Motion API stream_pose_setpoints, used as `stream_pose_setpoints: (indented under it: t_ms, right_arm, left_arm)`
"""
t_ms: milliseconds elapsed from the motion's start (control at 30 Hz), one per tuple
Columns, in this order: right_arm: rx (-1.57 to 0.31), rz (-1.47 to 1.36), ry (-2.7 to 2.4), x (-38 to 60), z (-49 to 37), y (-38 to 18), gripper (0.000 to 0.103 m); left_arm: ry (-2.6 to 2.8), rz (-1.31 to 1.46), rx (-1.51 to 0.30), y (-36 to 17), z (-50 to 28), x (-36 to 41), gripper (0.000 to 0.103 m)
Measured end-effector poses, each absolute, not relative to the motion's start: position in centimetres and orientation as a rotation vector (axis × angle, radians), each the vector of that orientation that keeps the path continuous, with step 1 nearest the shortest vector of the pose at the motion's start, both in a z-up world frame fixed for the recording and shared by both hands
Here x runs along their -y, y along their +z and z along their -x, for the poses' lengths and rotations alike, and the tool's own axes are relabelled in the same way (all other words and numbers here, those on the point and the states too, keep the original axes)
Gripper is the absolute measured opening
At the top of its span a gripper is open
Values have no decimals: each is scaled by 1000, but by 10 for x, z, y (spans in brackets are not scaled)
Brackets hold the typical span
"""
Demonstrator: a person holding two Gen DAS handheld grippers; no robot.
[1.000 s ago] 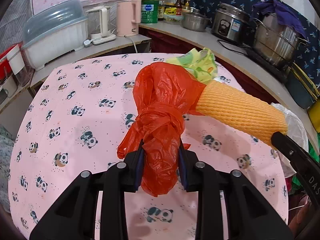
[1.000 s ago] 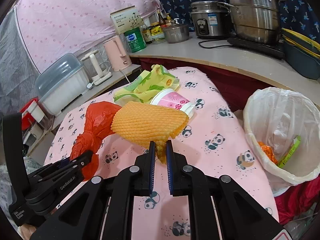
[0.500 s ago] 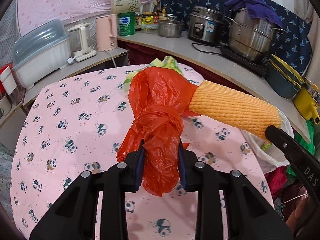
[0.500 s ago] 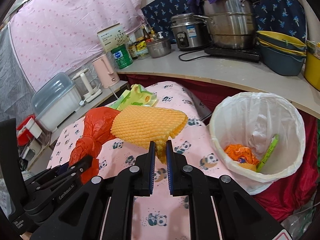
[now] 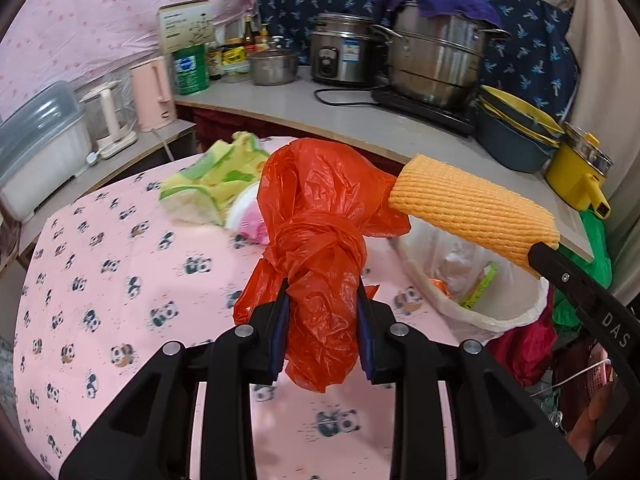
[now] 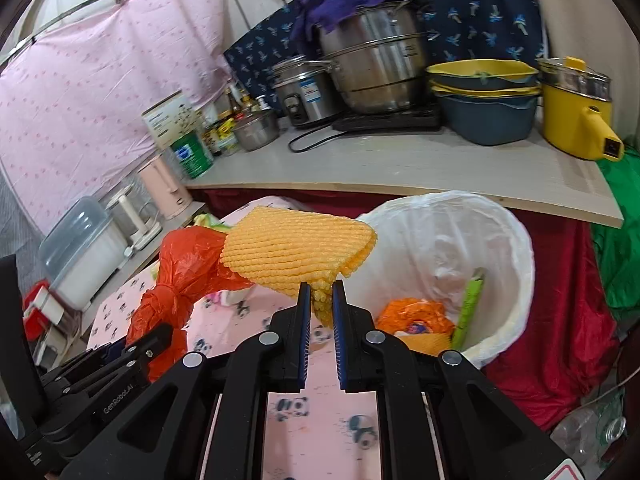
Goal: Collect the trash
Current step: 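Carry red bag and foam net to the bin and open both grippers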
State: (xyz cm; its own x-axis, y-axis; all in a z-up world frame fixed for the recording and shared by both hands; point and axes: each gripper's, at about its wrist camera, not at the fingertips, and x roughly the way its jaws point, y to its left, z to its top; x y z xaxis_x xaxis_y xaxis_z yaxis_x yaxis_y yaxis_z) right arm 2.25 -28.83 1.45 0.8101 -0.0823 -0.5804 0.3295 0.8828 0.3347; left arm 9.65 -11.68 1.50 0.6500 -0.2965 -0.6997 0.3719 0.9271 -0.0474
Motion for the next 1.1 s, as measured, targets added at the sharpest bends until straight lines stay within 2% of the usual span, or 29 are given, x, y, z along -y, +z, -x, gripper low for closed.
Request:
stream_pose_setpoints:
  t_ms: [567, 1100]
  right_arm:
    - [-558, -527, -398, 367, 23, 1, 11]
    - [-581, -583, -468, 399, 28, -21, 11]
  left_arm:
    - [-553, -181, -783, 13, -80, 212, 27]
    - [-598, -206, -863, -19, -99, 251, 28]
